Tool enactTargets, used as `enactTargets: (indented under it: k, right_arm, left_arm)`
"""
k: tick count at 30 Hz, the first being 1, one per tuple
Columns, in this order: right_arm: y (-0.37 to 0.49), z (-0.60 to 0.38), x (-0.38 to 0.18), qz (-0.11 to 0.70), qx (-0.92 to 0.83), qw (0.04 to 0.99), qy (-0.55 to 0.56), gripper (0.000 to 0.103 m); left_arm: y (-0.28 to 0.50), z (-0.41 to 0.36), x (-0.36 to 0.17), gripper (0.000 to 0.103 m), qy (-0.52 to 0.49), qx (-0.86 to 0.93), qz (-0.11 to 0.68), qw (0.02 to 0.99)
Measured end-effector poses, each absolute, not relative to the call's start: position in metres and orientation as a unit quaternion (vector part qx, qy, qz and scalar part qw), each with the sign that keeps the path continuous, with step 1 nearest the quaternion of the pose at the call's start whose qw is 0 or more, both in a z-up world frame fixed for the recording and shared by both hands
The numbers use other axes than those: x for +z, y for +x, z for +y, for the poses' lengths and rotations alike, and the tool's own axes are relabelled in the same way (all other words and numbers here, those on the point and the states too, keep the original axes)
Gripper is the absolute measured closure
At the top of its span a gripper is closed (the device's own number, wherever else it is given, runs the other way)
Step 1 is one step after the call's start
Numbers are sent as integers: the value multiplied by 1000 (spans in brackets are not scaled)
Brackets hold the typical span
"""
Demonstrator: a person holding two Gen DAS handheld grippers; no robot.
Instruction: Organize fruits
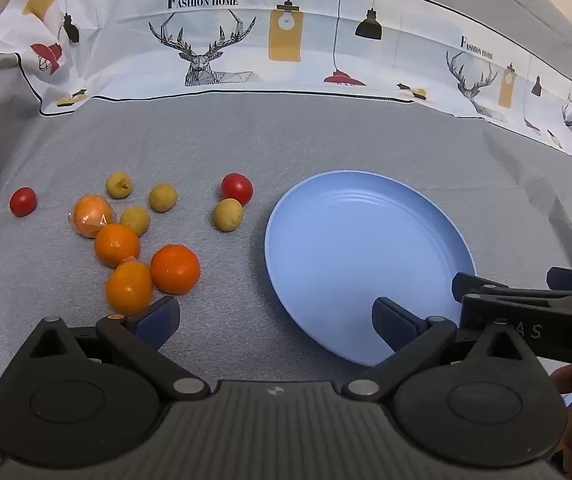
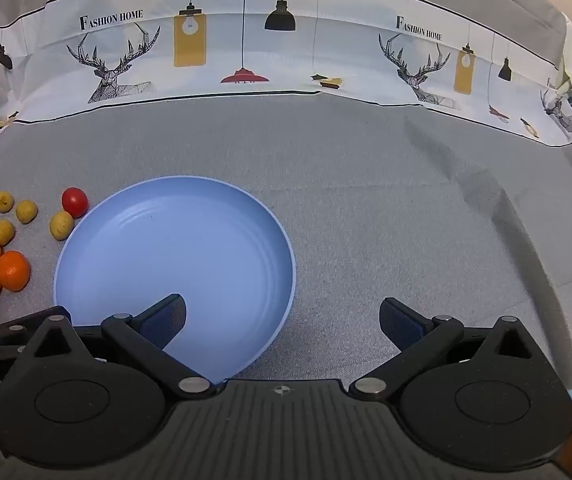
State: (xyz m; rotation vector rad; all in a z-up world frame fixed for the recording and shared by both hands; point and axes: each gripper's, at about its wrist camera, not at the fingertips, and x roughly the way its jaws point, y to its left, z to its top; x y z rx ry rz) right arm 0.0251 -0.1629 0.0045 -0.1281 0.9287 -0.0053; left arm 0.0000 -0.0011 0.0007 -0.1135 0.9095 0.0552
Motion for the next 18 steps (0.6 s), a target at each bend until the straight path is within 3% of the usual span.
enactTargets:
  k: [7, 18]
  right_arm:
    - [28, -164, 6, 439, -2, 896, -60, 8]
    - [26, -164, 9, 437, -5, 898, -58, 11]
  left_arm:
    - [-2, -5, 3, 1, -54, 24, 433, 899]
    - [-1, -2, 2, 1, -54, 19, 436, 898]
